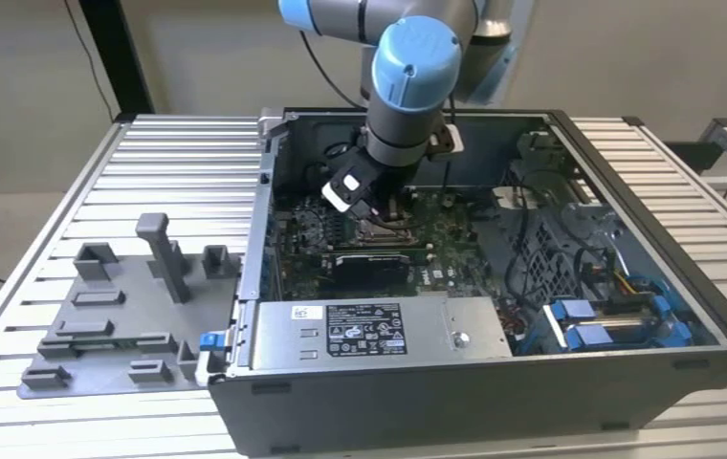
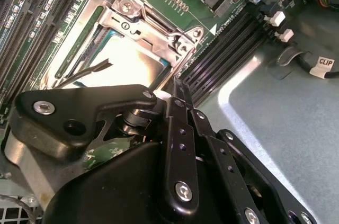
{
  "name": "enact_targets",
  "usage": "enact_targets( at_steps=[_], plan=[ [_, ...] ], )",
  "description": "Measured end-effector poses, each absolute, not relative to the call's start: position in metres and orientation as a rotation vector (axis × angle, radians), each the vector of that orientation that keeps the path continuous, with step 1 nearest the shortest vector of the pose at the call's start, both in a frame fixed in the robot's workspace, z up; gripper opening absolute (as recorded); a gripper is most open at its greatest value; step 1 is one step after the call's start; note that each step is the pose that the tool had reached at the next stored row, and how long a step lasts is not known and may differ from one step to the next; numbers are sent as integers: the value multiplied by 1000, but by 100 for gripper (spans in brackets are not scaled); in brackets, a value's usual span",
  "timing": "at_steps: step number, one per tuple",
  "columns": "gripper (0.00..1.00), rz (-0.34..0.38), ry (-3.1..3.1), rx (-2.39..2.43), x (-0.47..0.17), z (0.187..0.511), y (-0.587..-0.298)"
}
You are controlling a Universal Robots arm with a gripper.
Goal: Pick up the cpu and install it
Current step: 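Install the second cpu locking lever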
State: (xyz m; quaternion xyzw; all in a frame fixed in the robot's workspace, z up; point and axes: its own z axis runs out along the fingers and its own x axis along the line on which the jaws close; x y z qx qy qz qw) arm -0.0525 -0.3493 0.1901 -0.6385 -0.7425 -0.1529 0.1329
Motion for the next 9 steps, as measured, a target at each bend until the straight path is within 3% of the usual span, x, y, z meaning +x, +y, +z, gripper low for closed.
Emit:
enact_targets(
  at_steps=[9],
  plan=[
    [0,-442,-2155,-1853,-50,188,-349]
  ],
)
